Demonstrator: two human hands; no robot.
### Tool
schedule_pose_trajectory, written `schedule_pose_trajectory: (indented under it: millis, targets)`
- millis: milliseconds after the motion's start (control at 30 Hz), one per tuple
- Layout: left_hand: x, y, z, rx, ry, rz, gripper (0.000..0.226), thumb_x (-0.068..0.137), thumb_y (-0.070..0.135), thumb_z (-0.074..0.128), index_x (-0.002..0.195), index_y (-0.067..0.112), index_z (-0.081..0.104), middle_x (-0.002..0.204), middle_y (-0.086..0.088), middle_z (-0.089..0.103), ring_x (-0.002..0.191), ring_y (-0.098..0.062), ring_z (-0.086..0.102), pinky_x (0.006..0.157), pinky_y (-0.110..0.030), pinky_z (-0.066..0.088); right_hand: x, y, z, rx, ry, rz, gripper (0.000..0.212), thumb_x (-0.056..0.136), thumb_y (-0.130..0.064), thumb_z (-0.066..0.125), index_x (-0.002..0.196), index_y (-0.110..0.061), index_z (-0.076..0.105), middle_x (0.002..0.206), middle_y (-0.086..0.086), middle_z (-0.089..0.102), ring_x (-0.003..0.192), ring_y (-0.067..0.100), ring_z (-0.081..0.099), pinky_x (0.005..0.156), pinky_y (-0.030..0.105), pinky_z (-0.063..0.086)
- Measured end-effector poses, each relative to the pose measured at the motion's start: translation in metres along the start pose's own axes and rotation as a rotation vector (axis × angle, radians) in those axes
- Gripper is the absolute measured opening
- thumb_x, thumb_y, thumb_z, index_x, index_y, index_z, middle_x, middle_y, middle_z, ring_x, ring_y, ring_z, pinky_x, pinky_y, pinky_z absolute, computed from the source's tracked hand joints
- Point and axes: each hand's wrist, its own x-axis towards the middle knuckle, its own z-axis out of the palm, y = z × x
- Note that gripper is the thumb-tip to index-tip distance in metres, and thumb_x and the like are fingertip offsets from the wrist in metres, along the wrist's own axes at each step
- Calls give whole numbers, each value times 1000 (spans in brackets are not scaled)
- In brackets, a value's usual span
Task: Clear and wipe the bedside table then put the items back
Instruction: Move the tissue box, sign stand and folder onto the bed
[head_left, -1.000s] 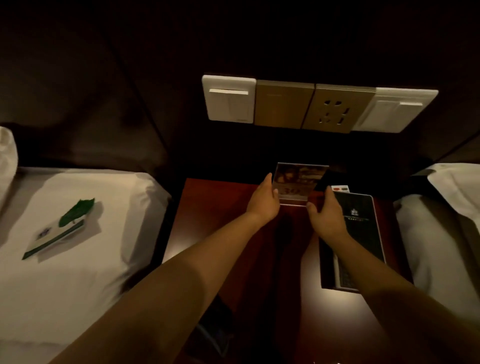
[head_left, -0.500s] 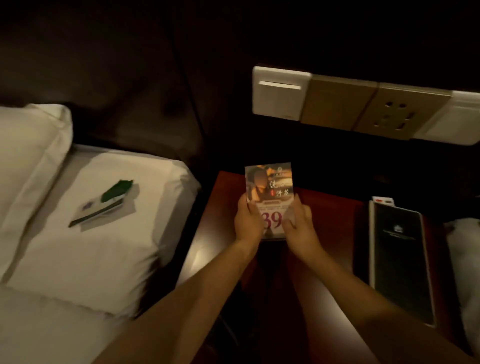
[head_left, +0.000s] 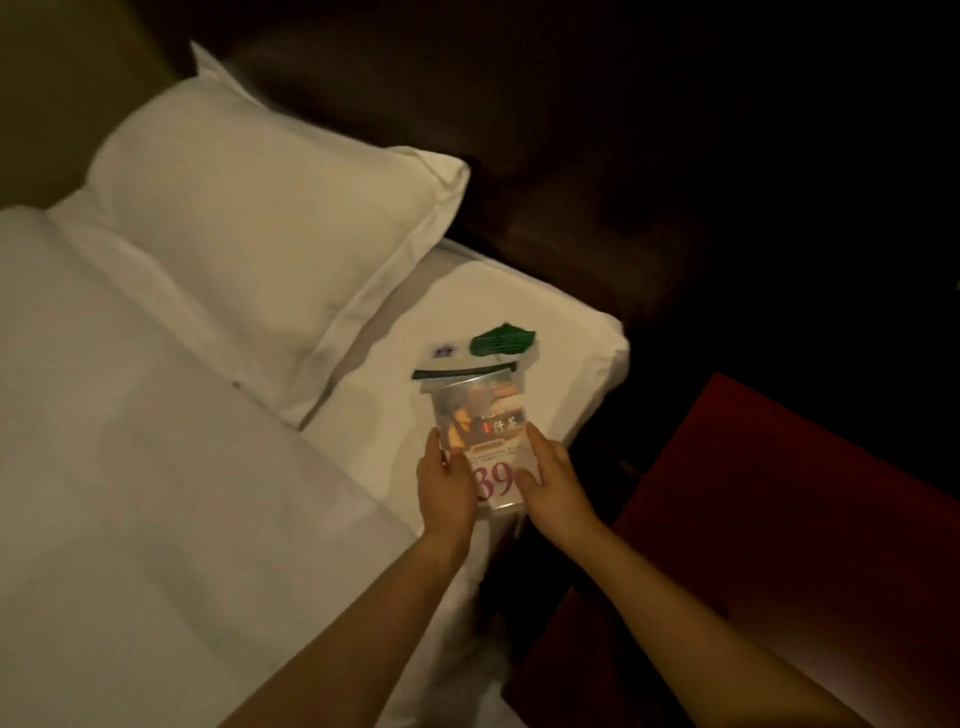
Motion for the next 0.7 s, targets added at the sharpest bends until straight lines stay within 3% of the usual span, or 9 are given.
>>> schedule_pose_trajectory:
  millis: [100, 200, 300, 367, 433, 567, 700]
  targets:
    - [31, -6, -41, 11, 67, -52, 24, 98, 24, 38, 110, 13, 56, 99, -15, 71, 83, -26, 70, 78, -43, 59, 20, -23, 45, -38, -85, -6, 58, 92, -8, 43, 145, -16, 20, 137, 16, 36, 125, 27, 43, 103, 24, 36]
    - [56, -15, -70, 15, 90, -102, 25, 98, 22, 38, 111, 10, 55, 100, -17, 69, 85, -30, 69, 71, -38, 60, 36, -36, 78, -54, -148, 7, 51, 91, -8, 43, 140, -18, 31, 132, 15, 42, 120, 27, 46, 91, 20, 35]
    - [74, -23, -86, 31, 95, -152, 25, 96, 22, 40, 110, 7, 55, 102, -18, 67, 86, -32, 67, 63, -32, 58, 47, -43, 98, -71, -184, 52, 48, 92, -8, 42, 138, -13, 33, 136, 16, 41, 124, 30, 44, 96, 22, 33]
    - [83, -25, -90, 62, 84, -160, 26, 96, 23, 40, 110, 6, 55, 104, -18, 68, 90, -32, 67, 76, -41, 59, 52, -44, 105, -58, -184, 41, 42, 90, -4, 42, 132, -10, 41, 133, 17, 49, 120, 32, 49, 105, 32, 39]
    - [87, -26, -91, 119, 44, -138, 29, 97, 25, 40, 111, 5, 55, 107, -19, 68, 94, -33, 67, 86, -46, 56, 53, -42, 106, -42, -179, 33, 38, 89, -2, 42, 127, -6, 46, 129, 18, 55, 116, 30, 53, 102, 37, 44]
    - [82, -24, -91, 293, 25, 55, 27, 97, 18, 40, 111, 2, 56, 109, -19, 66, 101, -33, 63, 92, -47, 51, 44, -29, 92, -71, -152, 72, 49, 94, -17, 46, 140, -8, 32, 144, 12, 42, 133, 28, 39, 113, 40, 32]
    - [60, -12, -74, 508, -14, 349, 45, 95, 11, 44, 139, 4, 40, 146, -18, 41, 133, -31, 38, 114, -42, 29, 26, -12, 57, -210, -33, 80, 62, 93, -33, 49, 144, -9, 22, 151, 12, 31, 137, 28, 28, 116, 37, 23]
